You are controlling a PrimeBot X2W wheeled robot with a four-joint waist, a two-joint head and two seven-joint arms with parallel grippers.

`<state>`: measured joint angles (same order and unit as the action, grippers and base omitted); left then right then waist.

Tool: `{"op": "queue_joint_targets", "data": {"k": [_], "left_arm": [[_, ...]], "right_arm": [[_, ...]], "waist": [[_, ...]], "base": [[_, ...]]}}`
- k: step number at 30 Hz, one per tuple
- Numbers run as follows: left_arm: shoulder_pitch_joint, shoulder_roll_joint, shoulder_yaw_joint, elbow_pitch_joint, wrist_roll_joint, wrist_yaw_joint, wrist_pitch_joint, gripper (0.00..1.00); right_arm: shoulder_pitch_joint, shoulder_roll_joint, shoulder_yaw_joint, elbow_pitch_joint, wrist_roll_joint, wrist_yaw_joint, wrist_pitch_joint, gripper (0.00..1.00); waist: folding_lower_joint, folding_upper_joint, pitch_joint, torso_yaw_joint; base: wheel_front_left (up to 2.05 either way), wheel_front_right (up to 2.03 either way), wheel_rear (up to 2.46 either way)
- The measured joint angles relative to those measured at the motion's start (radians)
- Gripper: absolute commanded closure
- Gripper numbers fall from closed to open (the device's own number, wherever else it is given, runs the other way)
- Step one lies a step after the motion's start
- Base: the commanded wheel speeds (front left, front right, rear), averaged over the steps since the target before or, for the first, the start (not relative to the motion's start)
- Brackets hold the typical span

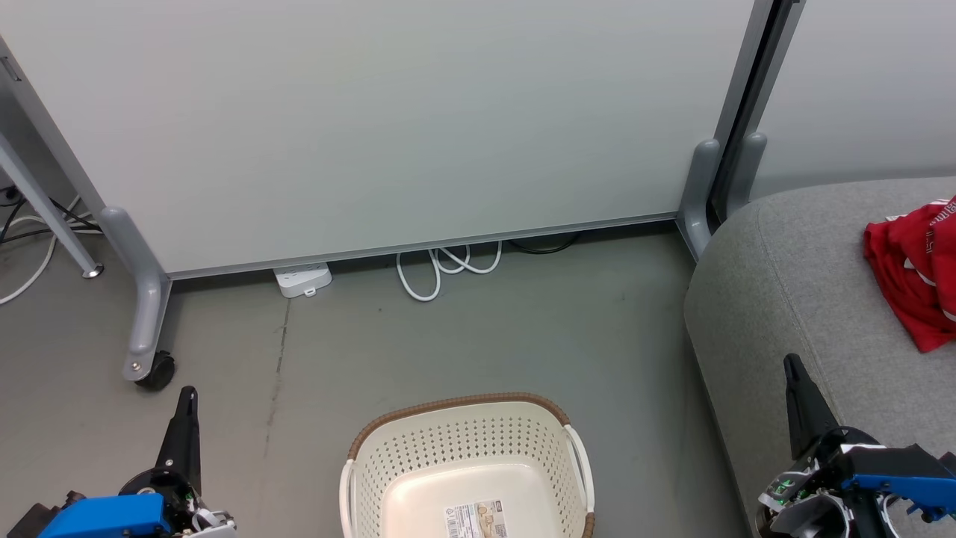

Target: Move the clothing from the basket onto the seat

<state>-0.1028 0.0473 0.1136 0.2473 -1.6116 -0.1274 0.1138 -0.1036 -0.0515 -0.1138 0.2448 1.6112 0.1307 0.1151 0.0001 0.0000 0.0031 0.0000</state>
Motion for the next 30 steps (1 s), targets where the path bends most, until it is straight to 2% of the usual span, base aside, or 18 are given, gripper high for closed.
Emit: {"op": "queue_joint_targets", "data": {"k": [30], "left_arm": [[0.0,0.0,0.0,0.0,0.0,0.0,0.001,1.0]], "right_arm": [[0.0,0.0,0.0,0.0,0.0,0.0,0.0,1.0]], "waist": [[0.0,0.0,0.0,0.0]], "base": [[0.0,0.0,0.0]]}}
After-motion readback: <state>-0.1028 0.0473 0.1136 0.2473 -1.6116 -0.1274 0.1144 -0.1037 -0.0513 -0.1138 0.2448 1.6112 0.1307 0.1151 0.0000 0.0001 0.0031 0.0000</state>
